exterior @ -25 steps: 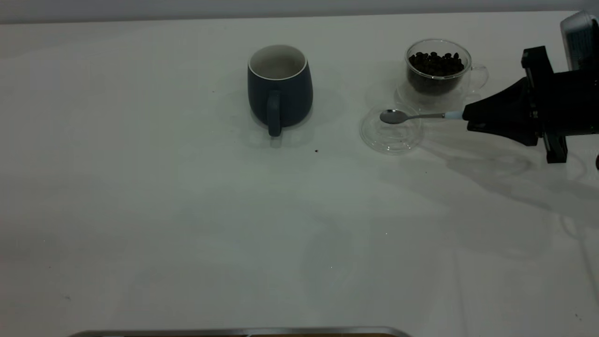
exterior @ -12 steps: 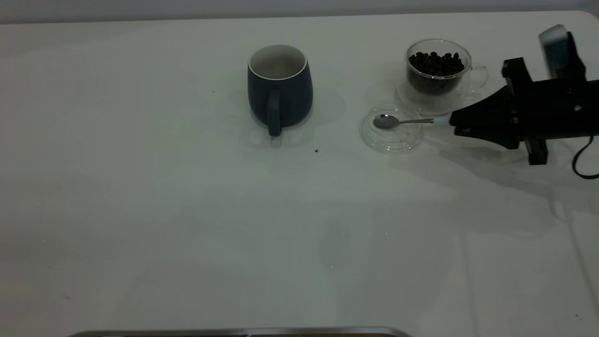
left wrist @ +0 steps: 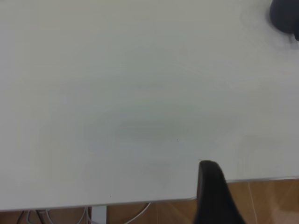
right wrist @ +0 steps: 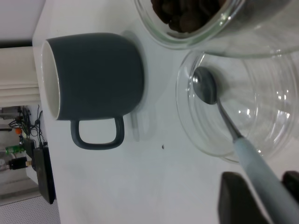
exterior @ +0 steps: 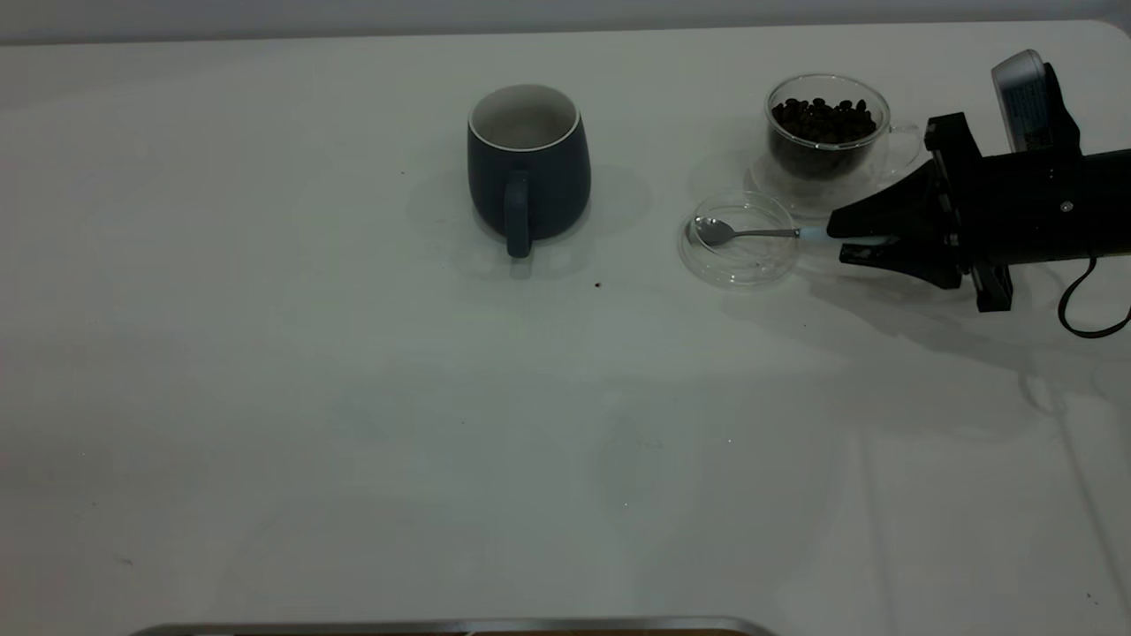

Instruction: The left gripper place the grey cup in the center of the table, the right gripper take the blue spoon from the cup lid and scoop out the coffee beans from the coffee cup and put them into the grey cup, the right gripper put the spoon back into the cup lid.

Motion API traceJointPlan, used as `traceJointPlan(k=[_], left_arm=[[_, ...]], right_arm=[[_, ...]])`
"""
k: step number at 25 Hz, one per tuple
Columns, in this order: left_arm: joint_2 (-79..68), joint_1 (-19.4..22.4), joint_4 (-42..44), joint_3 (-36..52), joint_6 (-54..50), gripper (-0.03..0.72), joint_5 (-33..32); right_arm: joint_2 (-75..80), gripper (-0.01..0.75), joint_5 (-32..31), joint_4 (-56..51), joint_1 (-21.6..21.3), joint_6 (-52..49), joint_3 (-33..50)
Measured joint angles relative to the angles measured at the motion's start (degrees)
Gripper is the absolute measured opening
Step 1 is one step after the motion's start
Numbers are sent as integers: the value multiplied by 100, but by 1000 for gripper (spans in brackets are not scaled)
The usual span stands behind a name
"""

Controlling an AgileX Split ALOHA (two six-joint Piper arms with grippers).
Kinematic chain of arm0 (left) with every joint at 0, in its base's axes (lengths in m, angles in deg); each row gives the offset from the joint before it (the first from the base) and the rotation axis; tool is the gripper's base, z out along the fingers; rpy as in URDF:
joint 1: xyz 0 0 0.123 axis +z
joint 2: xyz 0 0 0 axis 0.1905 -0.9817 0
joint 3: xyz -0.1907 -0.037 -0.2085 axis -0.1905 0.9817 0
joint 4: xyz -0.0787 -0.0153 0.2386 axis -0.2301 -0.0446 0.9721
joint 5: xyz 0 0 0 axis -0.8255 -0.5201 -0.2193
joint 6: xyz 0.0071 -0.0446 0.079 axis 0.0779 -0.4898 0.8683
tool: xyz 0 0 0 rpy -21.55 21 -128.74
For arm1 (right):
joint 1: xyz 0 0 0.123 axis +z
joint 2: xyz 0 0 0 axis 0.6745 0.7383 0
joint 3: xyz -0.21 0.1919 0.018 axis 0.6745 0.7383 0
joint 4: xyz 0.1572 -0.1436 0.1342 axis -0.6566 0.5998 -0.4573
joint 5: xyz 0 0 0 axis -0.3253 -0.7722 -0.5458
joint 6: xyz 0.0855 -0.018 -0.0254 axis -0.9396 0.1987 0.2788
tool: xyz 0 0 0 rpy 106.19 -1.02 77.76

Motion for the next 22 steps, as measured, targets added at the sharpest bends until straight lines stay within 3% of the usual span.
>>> traceJointPlan(k=[6, 8, 16, 22], left_arm=[[0, 0, 0, 0, 0, 495, 0], [0, 0, 0, 0, 0, 495, 0], [0, 0, 0, 0, 0, 495, 0], [0, 0, 0, 0, 0, 495, 0]], right_arm=[[0, 669, -2, 0, 0, 157, 0], [0, 730, -52, 0, 0, 155, 0], [0, 752, -228, 53, -76, -103, 83], [0, 752, -143, 93, -605, -100, 683]])
